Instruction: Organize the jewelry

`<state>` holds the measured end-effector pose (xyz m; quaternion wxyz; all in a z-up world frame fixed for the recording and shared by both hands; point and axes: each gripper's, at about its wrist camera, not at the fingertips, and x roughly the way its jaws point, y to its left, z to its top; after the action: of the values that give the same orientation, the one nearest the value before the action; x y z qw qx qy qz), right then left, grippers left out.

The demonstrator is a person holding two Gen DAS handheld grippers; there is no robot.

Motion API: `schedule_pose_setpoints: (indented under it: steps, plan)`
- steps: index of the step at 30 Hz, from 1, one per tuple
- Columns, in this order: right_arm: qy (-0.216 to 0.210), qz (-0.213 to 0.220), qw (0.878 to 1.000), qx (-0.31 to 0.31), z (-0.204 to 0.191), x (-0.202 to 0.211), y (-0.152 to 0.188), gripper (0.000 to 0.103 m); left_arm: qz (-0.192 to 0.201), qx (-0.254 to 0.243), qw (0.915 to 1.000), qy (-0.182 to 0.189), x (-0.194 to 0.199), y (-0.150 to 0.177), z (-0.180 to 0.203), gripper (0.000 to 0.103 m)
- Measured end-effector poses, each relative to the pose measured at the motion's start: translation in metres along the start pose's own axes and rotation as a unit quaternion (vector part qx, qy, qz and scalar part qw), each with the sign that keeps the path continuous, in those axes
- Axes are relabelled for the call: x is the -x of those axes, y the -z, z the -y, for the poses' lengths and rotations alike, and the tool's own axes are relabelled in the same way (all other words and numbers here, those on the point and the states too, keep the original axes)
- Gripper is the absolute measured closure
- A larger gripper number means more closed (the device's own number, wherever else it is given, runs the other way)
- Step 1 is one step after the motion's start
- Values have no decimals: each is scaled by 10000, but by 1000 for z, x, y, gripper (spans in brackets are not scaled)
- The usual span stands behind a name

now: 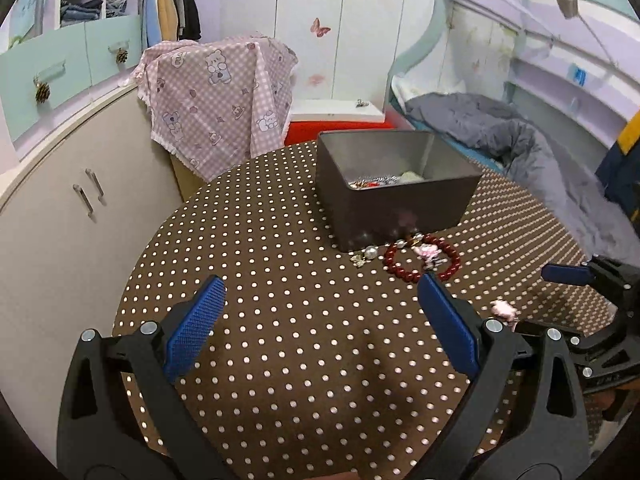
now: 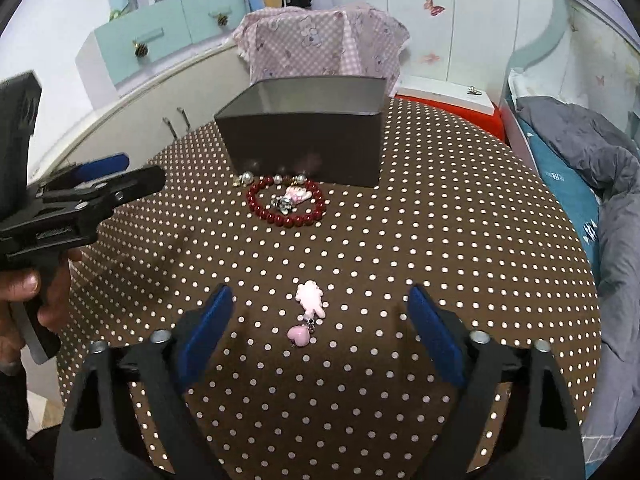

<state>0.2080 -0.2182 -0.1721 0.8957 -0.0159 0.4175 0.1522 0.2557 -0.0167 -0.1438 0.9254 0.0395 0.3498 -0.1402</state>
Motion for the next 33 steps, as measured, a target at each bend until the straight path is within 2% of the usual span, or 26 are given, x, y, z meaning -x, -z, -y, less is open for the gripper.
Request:
schedule_pose_setpoints:
  steps: [2,4,5,6,7,8,16,18,21,23,24,25,27,29,31,33]
  plan:
    - [13,-77,9999,90,-2,-6,0,38,-70,-66,9999,-34,-7,-1,2,8]
    - [11,-150,9998,152,-5,-11,1,54,-100,-169,9998,-91,-13,-4,4,8]
    - [21,-189,9996,220,-8,-14,2,58,-111,-220,9996,-118,-16,-5,5,8]
    - [53,-236,9992,308,-10,-17,3,67,-137,-282,9994,-166,-20,-6,7,8]
    - [119,-265,9987,418,-13,-20,4,82,-188,-339,9990,-216,-26,-7,9,8]
    - [193,-232,9983,492,-14,-19,4,87,-242,-365,9988,-212,-30,-8,9,8]
    - [7,-220,9992,344,1,-15,8,89,-737,-539,9951,-389,-73,-13,13,8]
    - [-20,-211,9993,311,2,-15,9,89,-784,-498,9950,-377,-76,-15,14,13]
    - [-58,-206,9993,295,3,-16,8,89,-875,-328,9955,-124,-83,-20,12,30]
    - [-71,-201,9993,291,4,-17,7,89,-869,-264,9958,89,-83,-22,14,54]
    - [-79,-200,9994,285,4,-17,7,89,-858,-334,9956,191,-81,-23,17,60]
    - [-84,-199,9994,282,4,-17,7,89,-857,-359,9952,291,-81,-23,19,73]
    - [-91,-199,9994,282,4,-17,6,89,-838,-334,9951,417,-78,-20,19,77]
    - [-96,-199,9994,280,5,-17,5,89,-836,-208,9946,579,-73,-17,13,93]
    - [-120,-191,9994,279,6,-15,5,89,-841,-73,9936,746,-66,-12,6,93]
    - [-145,-170,9993,284,4,-12,7,89,-815,-72,9938,760,-58,-7,4,93]
